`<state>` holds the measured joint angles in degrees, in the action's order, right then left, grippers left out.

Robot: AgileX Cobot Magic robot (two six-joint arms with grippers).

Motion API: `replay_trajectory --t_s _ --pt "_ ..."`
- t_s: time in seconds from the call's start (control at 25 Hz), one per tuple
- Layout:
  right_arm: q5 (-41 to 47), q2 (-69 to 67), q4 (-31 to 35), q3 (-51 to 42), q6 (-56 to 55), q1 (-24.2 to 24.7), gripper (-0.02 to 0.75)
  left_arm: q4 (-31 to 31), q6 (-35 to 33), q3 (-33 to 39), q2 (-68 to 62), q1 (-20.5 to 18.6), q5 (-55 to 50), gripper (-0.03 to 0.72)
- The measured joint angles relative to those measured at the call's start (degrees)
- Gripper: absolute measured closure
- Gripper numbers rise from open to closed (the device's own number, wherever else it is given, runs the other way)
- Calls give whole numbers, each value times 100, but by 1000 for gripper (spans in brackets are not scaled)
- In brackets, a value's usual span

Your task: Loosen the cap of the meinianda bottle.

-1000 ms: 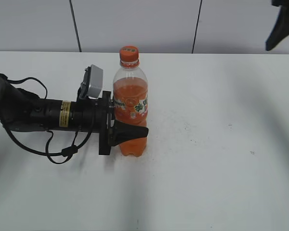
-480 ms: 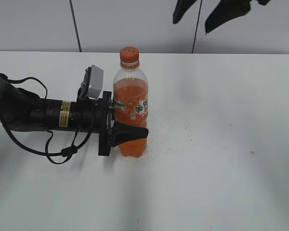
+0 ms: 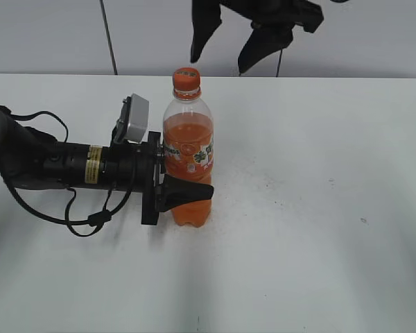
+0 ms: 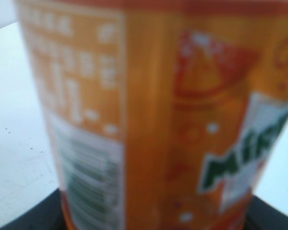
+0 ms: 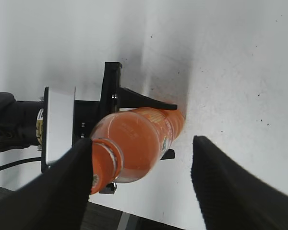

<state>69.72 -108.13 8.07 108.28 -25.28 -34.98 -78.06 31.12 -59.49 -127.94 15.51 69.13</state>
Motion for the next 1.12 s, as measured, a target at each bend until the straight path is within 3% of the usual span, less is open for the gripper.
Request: replay_trajectory --t_s 1.12 --pt "-94 -321 -268 66 -86 -572 257 27 0 0 0 0 5 290"
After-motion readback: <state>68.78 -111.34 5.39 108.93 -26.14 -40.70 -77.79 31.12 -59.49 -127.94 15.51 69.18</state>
